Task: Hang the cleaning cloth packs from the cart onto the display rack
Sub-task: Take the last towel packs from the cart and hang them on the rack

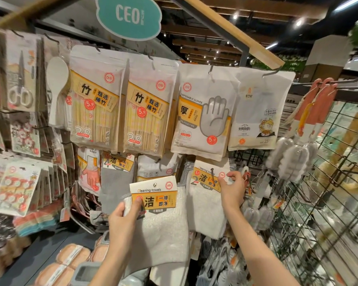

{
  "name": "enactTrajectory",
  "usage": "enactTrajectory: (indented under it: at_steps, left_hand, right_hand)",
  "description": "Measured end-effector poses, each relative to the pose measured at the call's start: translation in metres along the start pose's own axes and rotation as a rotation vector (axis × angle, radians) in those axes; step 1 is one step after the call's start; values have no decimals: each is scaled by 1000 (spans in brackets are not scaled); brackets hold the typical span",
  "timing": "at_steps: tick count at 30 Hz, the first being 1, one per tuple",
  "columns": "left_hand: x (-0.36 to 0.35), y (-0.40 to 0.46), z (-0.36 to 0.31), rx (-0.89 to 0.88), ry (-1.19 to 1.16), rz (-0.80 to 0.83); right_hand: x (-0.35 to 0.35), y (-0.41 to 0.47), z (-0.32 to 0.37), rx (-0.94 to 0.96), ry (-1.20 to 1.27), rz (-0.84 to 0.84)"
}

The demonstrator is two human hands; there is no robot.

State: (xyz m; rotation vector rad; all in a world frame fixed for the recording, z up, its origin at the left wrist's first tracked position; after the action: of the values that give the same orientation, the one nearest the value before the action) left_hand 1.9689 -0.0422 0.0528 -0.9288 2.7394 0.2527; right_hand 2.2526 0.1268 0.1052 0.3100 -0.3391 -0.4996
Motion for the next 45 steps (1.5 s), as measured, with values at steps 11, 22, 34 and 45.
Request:
enactTrajectory:
  at_steps: [11,22,34,45]
  left_hand:
    - [-2,-1,-8,-16,-5,-1]
    - [-3,-9,-13,-6,-60,72]
    - [-9,-9,-9,-12,-42,99]
    - [-22,-8,-22,-56,-63,139]
  right_hand:
    - [-5,8,6,-10,-106,-33]
    - [0,2,4,11,-184,72]
    - [11,-30,13,27,-192,334]
    - [-18,-79,79,188,63,727]
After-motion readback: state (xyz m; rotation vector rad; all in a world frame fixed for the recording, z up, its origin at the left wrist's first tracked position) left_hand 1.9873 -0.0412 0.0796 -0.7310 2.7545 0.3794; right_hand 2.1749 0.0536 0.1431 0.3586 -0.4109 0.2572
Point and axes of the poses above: each hand's wrist, its own y-axis towards the middle knuckle, its own x-axis out of the back of the hand, z = x × y, the point moved 6 cm from there along y, towards the middle knuckle
